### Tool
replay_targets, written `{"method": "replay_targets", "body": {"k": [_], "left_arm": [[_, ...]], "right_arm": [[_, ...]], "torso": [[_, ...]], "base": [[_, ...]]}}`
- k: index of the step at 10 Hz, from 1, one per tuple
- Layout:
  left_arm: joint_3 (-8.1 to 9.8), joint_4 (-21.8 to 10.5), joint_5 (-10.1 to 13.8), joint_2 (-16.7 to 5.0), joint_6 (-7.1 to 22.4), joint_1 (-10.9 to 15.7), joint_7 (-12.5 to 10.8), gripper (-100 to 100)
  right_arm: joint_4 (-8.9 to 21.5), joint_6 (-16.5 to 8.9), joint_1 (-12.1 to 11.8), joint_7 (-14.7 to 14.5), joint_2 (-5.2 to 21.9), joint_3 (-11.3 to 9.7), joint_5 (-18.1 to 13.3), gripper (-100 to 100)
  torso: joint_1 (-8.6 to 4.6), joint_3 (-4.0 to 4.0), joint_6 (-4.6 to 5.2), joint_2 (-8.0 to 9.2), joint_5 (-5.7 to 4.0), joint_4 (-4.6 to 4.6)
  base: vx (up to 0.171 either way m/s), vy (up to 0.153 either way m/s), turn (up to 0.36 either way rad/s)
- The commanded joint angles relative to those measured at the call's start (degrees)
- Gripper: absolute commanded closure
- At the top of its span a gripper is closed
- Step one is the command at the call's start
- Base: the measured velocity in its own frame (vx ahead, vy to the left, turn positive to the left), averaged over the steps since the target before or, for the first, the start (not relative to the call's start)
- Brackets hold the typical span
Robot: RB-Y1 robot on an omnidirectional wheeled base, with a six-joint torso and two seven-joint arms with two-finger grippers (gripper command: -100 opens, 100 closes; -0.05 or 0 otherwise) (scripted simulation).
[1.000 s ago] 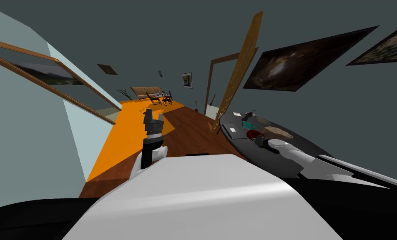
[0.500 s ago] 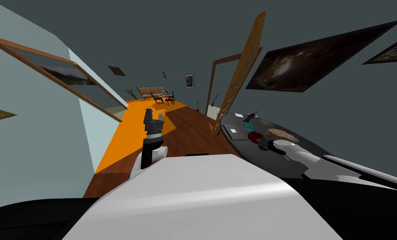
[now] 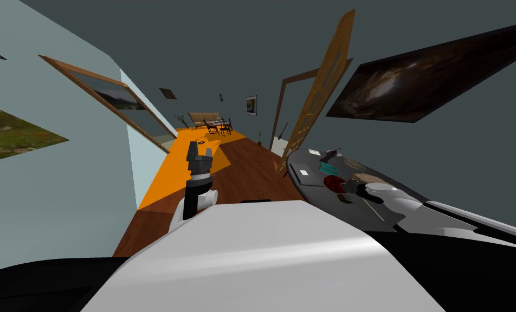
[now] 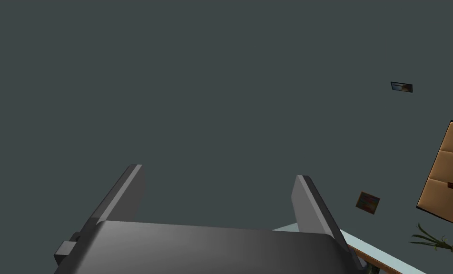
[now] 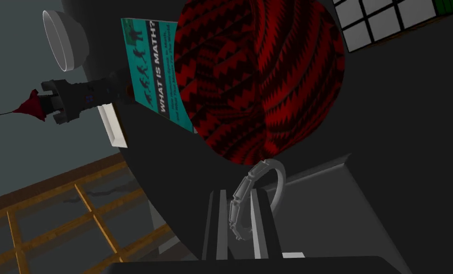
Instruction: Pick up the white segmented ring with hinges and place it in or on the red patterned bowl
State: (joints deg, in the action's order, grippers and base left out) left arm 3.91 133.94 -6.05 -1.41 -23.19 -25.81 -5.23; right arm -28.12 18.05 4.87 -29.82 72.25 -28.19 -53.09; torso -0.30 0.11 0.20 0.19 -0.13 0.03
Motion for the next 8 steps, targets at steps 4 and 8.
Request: {"method": "replay_targets", "body": {"k": [4,8], "left_arm": [[0.00,0.00,0.00,-0.01,0.00,0.01,0.00,0],[0.00,0.00,0.00,0.00,0.00,0.00,0.00,0]], "right_arm": [[4.72,3.46,-0.67,3.66,2.06,0.61,3.45,100],[6.23,4.56,-0.77,4.46,2.62,0.88,4.49,100]], "torso": [[-0.35,0.04,-0.10,0.03,-0.04,0.05],[-0.05,0.04,0.05,0.04,-0.09,0.05]], "base": [[-0.028,-0.140,0.227],[-0.027,-0.095,0.083]]}}
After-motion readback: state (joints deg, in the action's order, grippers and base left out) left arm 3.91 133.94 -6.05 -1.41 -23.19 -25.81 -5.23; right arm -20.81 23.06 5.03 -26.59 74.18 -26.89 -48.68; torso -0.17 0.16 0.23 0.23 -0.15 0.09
